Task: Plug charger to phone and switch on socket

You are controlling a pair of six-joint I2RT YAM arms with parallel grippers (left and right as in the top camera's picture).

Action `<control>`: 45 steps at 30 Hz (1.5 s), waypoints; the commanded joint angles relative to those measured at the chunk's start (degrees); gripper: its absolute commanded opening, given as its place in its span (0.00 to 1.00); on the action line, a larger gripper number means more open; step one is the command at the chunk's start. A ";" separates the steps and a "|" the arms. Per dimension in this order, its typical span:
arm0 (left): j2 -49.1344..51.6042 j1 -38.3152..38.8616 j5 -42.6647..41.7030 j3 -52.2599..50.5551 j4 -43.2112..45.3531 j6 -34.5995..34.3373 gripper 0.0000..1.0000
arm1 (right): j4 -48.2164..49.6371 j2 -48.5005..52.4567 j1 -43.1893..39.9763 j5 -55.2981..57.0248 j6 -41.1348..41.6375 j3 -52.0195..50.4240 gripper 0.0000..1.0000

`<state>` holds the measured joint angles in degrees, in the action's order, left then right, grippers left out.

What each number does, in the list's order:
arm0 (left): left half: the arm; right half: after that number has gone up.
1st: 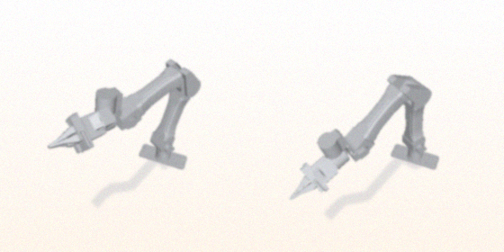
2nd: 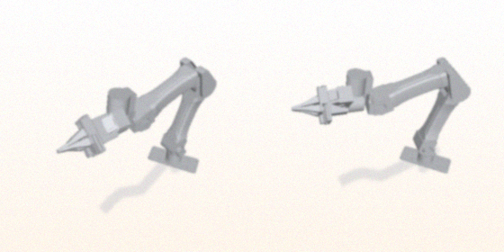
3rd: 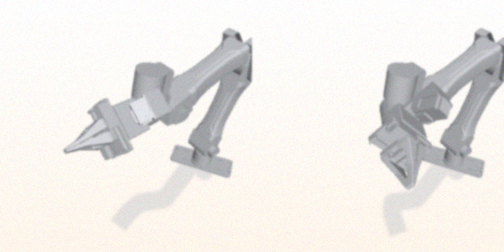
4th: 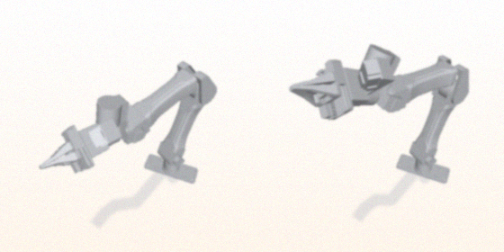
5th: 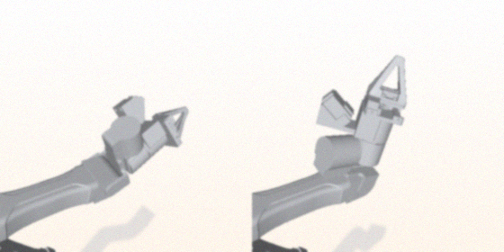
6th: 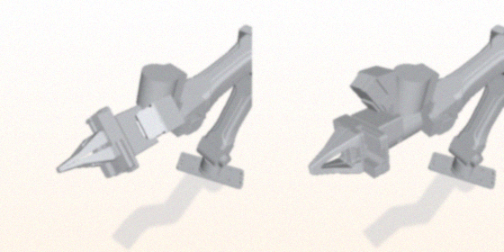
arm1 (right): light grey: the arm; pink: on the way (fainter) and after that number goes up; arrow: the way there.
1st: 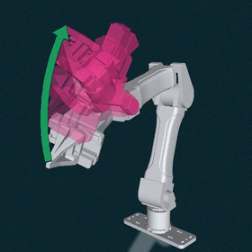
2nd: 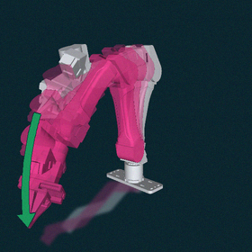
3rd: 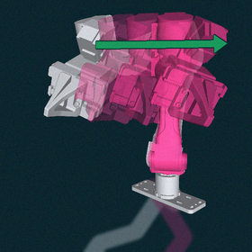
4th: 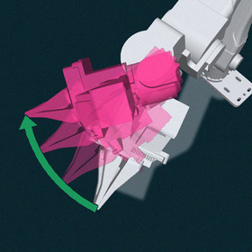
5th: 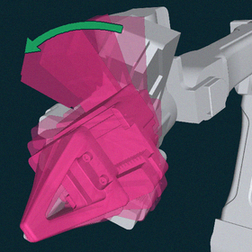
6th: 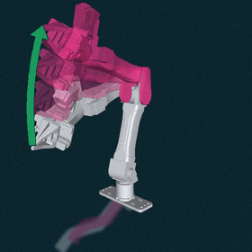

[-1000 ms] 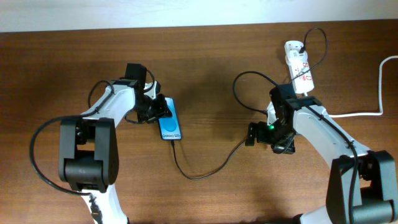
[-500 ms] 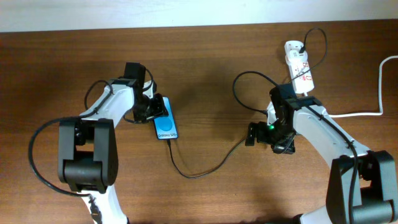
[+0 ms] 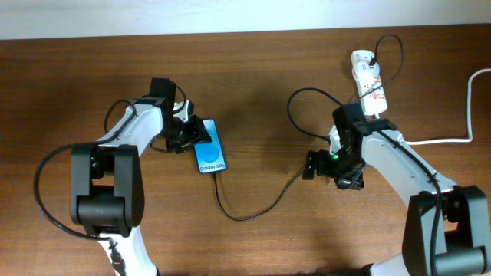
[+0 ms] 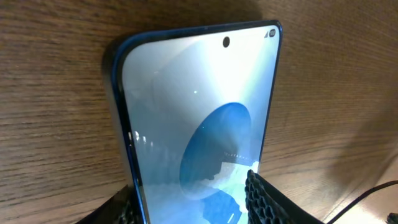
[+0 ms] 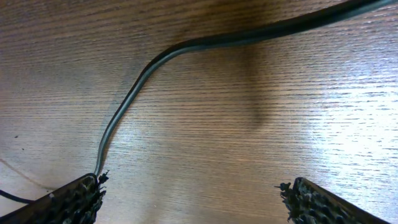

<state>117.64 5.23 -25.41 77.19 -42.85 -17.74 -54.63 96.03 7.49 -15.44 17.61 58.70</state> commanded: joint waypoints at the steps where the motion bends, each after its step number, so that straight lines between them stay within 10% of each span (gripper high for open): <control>1: 4.28 0.28 1.66 -2.78 -0.76 0.20 0.54 | 0.04 -0.83 0.04 0.74 0.02 -0.37 0.98; 14: 4.28 0.31 4.22 -2.78 -0.96 0.20 0.56 | 0.04 -0.83 0.04 0.74 0.02 -0.37 0.98; 45: 4.22 0.24 6.32 -2.75 0.98 0.22 0.99 | 0.04 -0.83 0.04 0.74 0.02 -0.37 0.98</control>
<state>116.88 6.09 -26.81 77.62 -41.12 -17.82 -54.63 96.03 7.49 -15.42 17.61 58.70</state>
